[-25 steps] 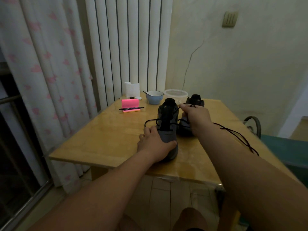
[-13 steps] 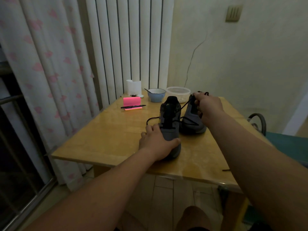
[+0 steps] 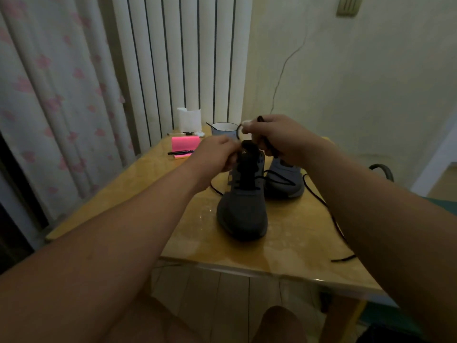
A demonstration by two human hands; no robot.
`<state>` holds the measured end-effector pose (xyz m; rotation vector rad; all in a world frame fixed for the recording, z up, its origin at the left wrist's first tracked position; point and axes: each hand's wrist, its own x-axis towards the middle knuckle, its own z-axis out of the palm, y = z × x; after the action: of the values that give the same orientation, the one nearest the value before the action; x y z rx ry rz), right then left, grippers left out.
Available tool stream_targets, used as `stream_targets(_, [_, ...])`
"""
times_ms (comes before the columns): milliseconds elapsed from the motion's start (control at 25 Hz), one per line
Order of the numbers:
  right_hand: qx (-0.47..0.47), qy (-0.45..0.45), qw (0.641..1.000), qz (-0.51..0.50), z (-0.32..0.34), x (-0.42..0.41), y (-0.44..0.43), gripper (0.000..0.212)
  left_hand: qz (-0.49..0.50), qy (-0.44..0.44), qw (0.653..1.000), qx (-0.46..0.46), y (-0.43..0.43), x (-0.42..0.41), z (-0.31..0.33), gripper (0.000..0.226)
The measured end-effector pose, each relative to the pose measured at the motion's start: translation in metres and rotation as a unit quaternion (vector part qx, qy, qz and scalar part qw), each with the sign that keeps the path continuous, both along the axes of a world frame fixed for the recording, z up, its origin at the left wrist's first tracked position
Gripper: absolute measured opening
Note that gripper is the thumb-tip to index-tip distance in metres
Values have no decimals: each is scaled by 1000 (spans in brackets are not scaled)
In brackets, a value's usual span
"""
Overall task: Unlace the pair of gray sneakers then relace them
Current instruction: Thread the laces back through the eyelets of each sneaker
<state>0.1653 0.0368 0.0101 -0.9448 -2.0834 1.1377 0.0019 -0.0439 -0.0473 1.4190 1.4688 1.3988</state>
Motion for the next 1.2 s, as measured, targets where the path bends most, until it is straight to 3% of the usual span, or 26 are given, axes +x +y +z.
stream_targets(80, [-38,8,999,22,-2,3,4,22,-4,0,1000,3,0,-4,-6,22])
stream_targets(160, [-60,6,995,74,-1,-8,2,20,-56,1,998,18,3,-3,-9,43])
stream_targets(320, [-3,-21,994,111,9,-36,1,26,-157,-113,981,25,12,-6,-12,48])
stream_targets(480, [18,-52,989,139,6,-42,-1,51,-63,-212,975,-13,14,-19,-23,14])
stream_targets(600, [42,0,999,26,-10,-22,-1,48,8,-336,941,-42,7,-36,-43,14])
stream_targets(640, [76,-26,997,-14,-18,-9,1,40,35,-380,923,-47,3,-41,-50,14])
stream_targets(720, [133,-185,973,-33,-33,16,1,23,115,-448,885,-57,-6,-47,-63,15])
stream_targets(800, [129,-322,938,-15,-45,32,-5,16,215,-468,854,-66,-12,-54,-73,18])
stream_targets(880, [88,-339,937,7,-49,39,-13,10,281,-407,863,-101,-15,-61,-80,15])
stream_targets(960, [67,-302,951,7,-45,42,-22,8,293,-280,900,-160,-23,-69,-81,16])
stream_targets(1080, [121,-242,963,-14,-29,35,-29,8,283,-10,926,-249,-47,-76,-69,63])
stream_targets(1120, [146,-222,964,-18,-24,32,-31,7,302,91,918,-242,-55,-72,-64,71])
stream_targets(1200, [162,-185,969,-18,-16,24,-34,12,335,224,908,-112,-65,-54,-53,70])
